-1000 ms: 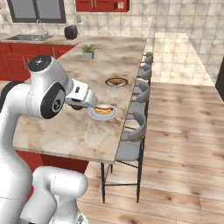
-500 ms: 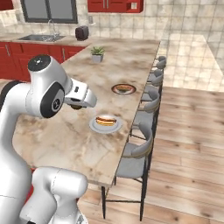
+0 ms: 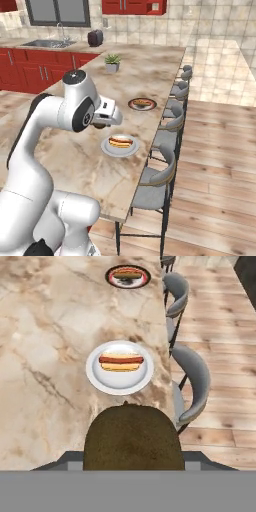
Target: Pick up the kiwi and tangerine from the fridge and place one fruit on each plate on the dining counter.
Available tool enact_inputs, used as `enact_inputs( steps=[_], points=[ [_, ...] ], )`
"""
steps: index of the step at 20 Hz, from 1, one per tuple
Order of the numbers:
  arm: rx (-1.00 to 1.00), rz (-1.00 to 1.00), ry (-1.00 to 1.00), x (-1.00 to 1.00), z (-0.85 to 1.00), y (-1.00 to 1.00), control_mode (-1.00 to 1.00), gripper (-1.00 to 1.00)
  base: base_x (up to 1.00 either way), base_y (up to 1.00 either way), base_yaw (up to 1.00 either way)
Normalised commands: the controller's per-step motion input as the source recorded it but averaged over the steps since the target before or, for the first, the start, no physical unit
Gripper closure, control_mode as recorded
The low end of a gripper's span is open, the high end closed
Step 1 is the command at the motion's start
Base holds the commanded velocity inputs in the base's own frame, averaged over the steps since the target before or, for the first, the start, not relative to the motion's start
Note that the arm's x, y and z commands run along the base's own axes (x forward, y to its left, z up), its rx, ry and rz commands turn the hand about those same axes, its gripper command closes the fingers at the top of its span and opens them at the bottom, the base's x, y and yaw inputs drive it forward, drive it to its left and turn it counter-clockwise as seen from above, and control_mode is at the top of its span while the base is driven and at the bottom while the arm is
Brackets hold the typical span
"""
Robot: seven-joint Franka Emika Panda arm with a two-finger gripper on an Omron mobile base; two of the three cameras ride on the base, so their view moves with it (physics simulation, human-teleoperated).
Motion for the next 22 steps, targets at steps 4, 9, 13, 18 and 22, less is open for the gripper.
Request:
enact_inputs(
  steps=[4, 9, 13, 18, 22],
  points=[
    [0.0, 0.05, 0.22, 0.73, -1.0, 0.0, -1.0, 1.0, 0.0, 0.0, 0.0],
    [0.0, 0.02, 0.19, 0.78, -0.9, 0.0, -1.0, 1.0, 0.0, 0.0, 0.0],
    [0.0, 0.03, 0.05, 0.71, -0.79, 0.0, -1.0, 1.0, 0.0, 0.0, 0.0],
    [0.0, 0.02, 0.0, 0.68, -0.57, 0.0, -1.0, 1.0, 0.0, 0.0, 0.0],
    [0.0, 0.0, 0.02, 0.53, -0.57, 0.0, -1.0, 1.0, 0.0, 0.0, 0.0]
  ],
)
